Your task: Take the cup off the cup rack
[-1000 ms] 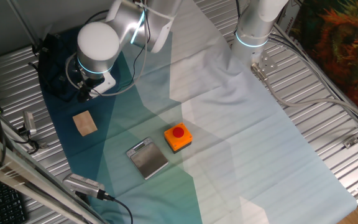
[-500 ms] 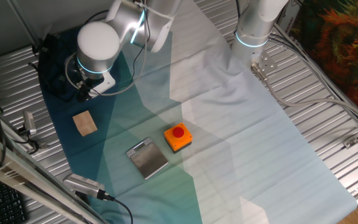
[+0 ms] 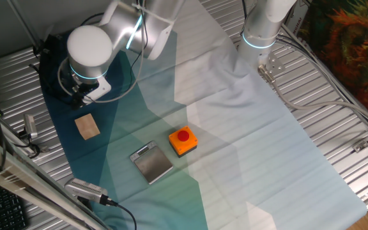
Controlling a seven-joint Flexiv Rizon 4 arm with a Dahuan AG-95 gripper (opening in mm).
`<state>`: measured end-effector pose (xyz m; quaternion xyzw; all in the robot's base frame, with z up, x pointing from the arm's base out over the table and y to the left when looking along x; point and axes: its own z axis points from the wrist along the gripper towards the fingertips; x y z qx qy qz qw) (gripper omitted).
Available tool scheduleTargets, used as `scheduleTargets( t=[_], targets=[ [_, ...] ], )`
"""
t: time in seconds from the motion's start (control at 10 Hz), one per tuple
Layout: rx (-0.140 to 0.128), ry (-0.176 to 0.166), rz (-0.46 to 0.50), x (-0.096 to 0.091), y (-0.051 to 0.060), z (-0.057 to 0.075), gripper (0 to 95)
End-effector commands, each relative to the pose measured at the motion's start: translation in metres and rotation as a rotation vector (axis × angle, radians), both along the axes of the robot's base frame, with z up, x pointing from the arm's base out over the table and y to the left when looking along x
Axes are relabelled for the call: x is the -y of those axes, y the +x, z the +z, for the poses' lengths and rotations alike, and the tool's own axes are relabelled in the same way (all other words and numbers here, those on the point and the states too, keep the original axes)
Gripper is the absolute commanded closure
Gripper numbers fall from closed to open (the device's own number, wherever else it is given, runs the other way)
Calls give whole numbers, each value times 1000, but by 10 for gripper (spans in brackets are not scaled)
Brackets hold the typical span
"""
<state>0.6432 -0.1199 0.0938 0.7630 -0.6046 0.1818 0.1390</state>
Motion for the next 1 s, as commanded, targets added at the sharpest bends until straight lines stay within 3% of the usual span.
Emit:
scheduleTargets(
  t=[0.1, 0.7, 1.0],
  targets=[
    [-3, -6, -1, 0, -1, 6, 950],
    [-26, -15, 2, 13, -3, 39, 950],
    [-35, -30, -23, 8, -3, 54, 950]
  ],
)
